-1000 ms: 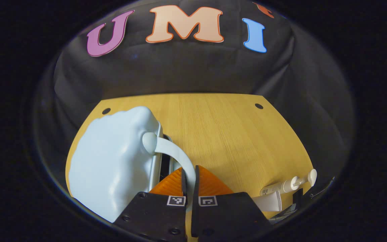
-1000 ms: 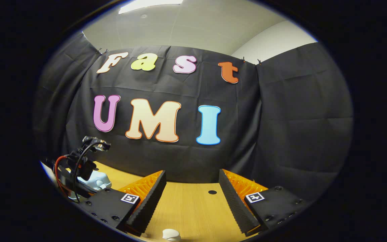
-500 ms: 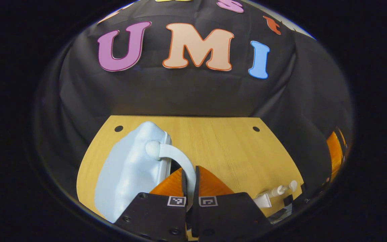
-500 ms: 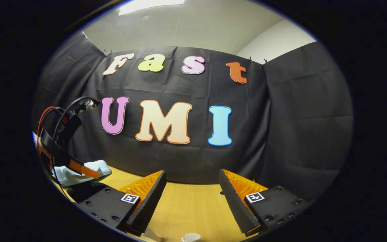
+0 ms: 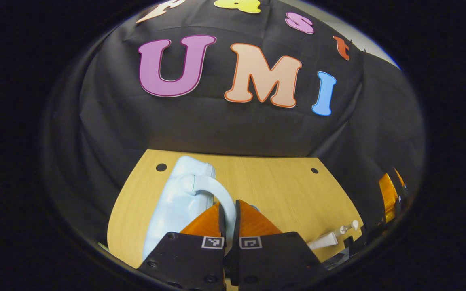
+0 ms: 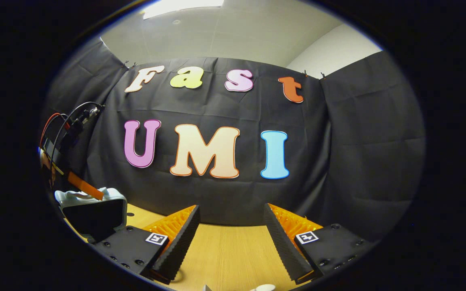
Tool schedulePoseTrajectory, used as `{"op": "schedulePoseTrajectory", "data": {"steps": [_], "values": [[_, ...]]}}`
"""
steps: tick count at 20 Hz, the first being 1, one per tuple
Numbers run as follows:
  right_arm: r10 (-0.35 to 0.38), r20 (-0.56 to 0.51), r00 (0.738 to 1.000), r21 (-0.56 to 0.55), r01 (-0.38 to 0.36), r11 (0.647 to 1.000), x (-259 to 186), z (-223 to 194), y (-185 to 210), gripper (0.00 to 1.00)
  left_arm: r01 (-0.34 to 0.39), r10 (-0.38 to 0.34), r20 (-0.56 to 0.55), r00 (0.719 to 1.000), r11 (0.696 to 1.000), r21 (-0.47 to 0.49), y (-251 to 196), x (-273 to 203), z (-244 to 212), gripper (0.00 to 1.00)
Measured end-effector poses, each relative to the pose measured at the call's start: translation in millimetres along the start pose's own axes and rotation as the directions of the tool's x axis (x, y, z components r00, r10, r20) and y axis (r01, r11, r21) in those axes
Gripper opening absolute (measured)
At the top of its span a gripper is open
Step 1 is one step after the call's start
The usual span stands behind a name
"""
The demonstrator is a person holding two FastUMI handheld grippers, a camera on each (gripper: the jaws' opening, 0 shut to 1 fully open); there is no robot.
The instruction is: First open the suitcase, pack the skin care products into it, and then close the suitcase.
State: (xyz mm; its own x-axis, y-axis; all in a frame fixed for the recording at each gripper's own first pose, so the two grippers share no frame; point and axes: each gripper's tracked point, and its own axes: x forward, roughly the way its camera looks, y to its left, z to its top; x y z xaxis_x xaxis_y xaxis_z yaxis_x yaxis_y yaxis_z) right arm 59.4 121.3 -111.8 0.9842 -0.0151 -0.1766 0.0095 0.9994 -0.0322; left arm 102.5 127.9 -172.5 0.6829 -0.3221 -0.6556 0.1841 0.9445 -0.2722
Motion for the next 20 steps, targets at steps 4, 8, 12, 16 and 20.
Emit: {"op": "schedulePoseTrajectory", "data": {"steps": [4, 8, 12, 16, 20], "values": [[-0.031, 0.009, 0.999, 0.002, 0.031, 1.0, 11, 5, 12, 0.98, -0.011, 0.011, 0.01, 1.0, 0.999, 0.03, 46, -4, 9, 0.0], [-0.088, 0.034, 0.996, -0.019, 0.088, 0.996, 18, 12, 3, 0.98, -0.067, 0.067, 0.011, 0.998, 0.996, 0.052, 111, -5, 14, 0.0], [-0.175, 0.04, 0.984, -0.063, 0.177, 0.982, 20, 14, -25, 0.98, -0.146, 0.147, -0.011, 0.989, 0.989, 0.026, 192, -5, 2, 0.0], [-0.215, 0.059, 0.975, -0.082, 0.22, 0.972, 23, 21, -35, 0.98, -0.204, 0.202, -0.057, 0.978, 0.978, -0.038, 259, -2, -30, 0.0], [-0.21, 0.055, 0.976, -0.107, 0.215, 0.971, 27, 23, -26, 0.98, -0.192, 0.175, -0.105, 0.979, 0.963, -0.188, 298, 6, -65, 0.0]]}}
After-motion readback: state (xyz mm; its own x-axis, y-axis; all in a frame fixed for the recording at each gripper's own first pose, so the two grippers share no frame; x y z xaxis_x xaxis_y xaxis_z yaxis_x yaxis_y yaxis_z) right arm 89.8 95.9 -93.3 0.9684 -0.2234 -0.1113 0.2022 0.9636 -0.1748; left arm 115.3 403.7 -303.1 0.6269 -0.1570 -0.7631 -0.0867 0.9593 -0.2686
